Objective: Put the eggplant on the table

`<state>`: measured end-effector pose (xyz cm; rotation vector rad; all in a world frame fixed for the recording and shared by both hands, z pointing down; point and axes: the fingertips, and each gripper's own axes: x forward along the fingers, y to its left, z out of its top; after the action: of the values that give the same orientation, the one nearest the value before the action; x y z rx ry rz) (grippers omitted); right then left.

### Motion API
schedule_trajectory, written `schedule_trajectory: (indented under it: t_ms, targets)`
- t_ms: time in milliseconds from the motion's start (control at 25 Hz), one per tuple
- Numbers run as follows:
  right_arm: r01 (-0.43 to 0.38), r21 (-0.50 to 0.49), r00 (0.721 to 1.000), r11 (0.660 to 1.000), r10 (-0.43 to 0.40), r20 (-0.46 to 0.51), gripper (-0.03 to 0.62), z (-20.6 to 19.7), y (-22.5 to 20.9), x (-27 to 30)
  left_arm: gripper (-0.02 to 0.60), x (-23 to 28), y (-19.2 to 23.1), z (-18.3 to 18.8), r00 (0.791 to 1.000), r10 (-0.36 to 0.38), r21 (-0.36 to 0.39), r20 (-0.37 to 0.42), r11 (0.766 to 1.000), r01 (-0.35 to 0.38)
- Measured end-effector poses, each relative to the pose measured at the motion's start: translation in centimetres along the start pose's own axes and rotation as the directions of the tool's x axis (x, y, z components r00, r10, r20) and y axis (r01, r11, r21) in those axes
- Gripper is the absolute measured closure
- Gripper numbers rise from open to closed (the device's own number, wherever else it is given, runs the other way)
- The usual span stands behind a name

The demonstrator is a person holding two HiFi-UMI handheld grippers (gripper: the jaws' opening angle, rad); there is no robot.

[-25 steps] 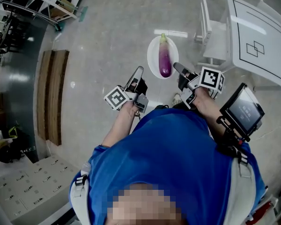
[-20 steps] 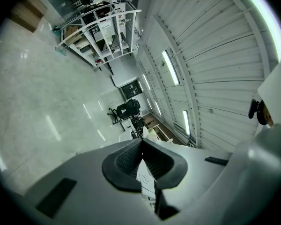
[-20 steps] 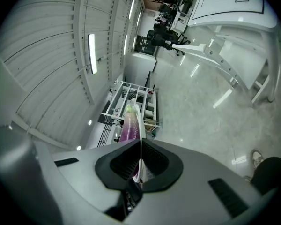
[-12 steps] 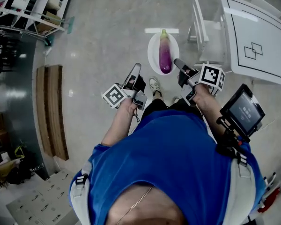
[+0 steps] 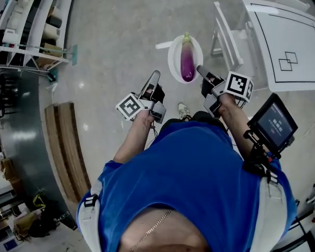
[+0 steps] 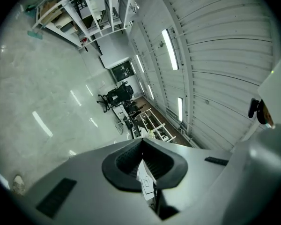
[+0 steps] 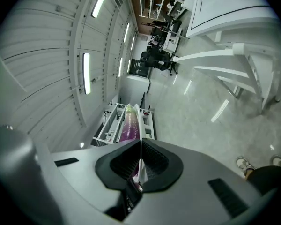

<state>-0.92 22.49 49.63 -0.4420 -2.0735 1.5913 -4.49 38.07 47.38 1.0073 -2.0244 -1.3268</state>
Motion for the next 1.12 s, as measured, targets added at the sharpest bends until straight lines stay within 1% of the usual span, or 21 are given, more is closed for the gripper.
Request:
schedule_trajectory:
  t_ms: [200, 320, 440, 640, 760, 880, 1000, 1120]
  targets:
    - [-0.011, 0.009, 0.997, 1.0, 0.01, 0.081, 0.58, 1.6, 0.2, 3.6, 0.574, 1.9, 2.1, 3.4, 0.998, -0.027, 0.014, -0.058, 1.0, 0.028]
    - [-0.006, 0.012, 0.993, 1.0, 0.005, 0.12, 0.58, 2.6, 0.0, 4.8, 0.574, 3.0, 3.0, 4.5, 0.995, -0.048, 0.016, -0.082, 0.999, 0.05]
    - [0.01, 0.011, 0.989, 1.0, -0.011, 0.147, 0.58, 3.8, -0.1, 5.5, 0.574, 4.3, 3.4, 5.2, 0.993, -0.066, -0.005, -0.099, 0.998, 0.066]
    - [0.023, 0.019, 0.981, 1.0, -0.026, 0.194, 0.58, 6.7, -0.5, 6.3, 0.574, 7.7, 3.9, 6.3, 0.987, -0.088, -0.018, -0.131, 0.996, 0.086]
    - [0.021, 0.023, 0.975, 1.0, -0.026, 0.222, 0.58, 9.6, -0.7, 6.9, 0.574, 10.9, 4.1, 7.1, 0.984, -0.096, -0.018, -0.152, 0.995, 0.094]
    - [0.017, 0.029, 0.969, 0.999, -0.024, 0.245, 0.58, 14.3, -1.5, 7.6, 0.574, 16.0, 4.2, 7.8, 0.979, -0.105, -0.006, -0.175, 0.994, 0.106]
    - [0.012, 0.037, 0.962, 0.999, -0.022, 0.271, 0.58, 18.4, -2.5, 7.9, 0.574, 20.7, 4.4, 8.1, 0.972, -0.108, 0.022, -0.208, 0.993, 0.115]
    - [0.017, 0.035, 0.953, 0.999, -0.027, 0.302, 0.58, 20.3, -2.4, 7.7, 0.574, 23.0, 3.8, 8.4, 0.966, -0.131, 0.002, -0.222, 0.991, 0.135]
